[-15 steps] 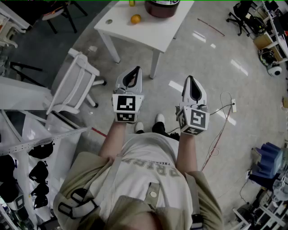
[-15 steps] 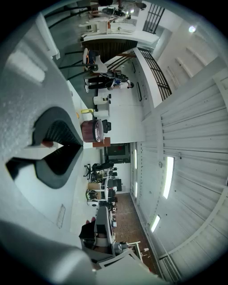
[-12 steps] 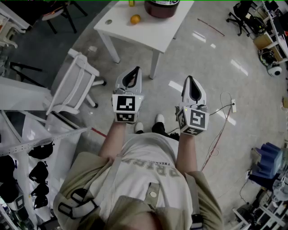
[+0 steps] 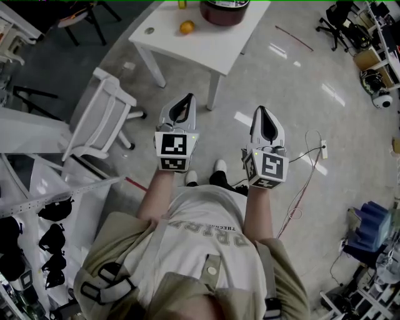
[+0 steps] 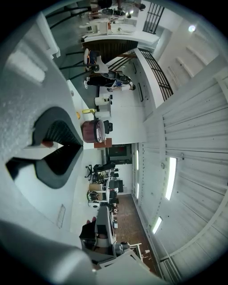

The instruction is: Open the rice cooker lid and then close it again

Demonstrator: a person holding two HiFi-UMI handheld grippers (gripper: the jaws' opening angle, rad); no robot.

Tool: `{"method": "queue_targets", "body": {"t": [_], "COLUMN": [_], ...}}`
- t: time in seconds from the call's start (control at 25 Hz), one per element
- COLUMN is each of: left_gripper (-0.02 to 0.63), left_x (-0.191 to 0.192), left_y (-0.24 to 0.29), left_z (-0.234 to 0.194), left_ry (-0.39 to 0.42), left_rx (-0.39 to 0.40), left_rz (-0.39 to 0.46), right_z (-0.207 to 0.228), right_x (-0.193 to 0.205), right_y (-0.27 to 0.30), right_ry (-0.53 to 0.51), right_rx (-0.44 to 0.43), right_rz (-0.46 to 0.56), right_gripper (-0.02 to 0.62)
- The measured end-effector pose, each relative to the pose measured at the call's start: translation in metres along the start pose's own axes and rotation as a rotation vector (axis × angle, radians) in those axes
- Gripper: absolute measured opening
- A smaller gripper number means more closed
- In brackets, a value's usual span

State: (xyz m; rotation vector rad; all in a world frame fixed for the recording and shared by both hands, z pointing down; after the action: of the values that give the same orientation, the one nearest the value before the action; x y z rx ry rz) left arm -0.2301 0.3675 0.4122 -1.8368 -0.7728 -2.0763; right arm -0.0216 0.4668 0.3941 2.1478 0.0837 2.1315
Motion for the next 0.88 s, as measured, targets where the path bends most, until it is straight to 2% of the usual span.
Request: {"method": "queue_targets", "body": {"t": [0.2, 0.36, 0.4, 0.48, 0.6, 0.72, 0.88], "left_gripper": [0.009, 0.011, 0.033, 0.165, 0.295, 0.314, 0.314], "left_x": [-0.006, -0.018, -0.021, -0.026, -0.034, -0.037, -0.042], "left_y": [0.011, 0.022, 0.025, 0.031, 0.042, 0.052, 0.065], "left_z": [0.004, 0.006, 0.006, 0.007, 0.009, 0.011, 0.018], "left_ry": [-0.008, -0.039, -0.048, -0.057, -0.056, -0.052, -0.026], "left_rx": [-0.018, -0.027, -0.026, -0.028, -0.041, -0.055, -0.063], "left_rz": [0.003, 0.024, 0.029, 0.034, 0.035, 0.028, -0.001], "right_z": [0.016, 0.034, 0.038, 0.045, 0.057, 0.067, 0.084], "right_x": [-0.002, -0.009, -0.010, -0.013, -0.016, -0.016, -0.022], "right_y": [0.008, 0.014, 0.016, 0.022, 0.032, 0.041, 0.050], "right_ry": [0.021, 0.086, 0.090, 0.094, 0.108, 0.108, 0.109], "right_rx": [-0.017, -0.036, -0.039, -0.054, -0.066, -0.073, -0.096], "right_rz": [0.015, 0.077, 0.087, 0.096, 0.108, 0.104, 0.091], "right_gripper": [0.000, 0.001, 0.004, 0.144, 0.241, 0.270, 0.270]}}
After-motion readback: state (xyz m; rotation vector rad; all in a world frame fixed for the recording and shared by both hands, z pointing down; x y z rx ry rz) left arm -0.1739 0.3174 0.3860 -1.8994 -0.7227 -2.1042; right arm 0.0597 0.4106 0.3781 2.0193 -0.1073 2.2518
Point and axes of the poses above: the fingertips, and each gripper's own axes: y forward along the fingers, z to its right, x out of its underside, the point moved 7 cm from there along -y, backward along the fingers, and after that the axes turned 6 degrees about -x, right-handed, at the moved point
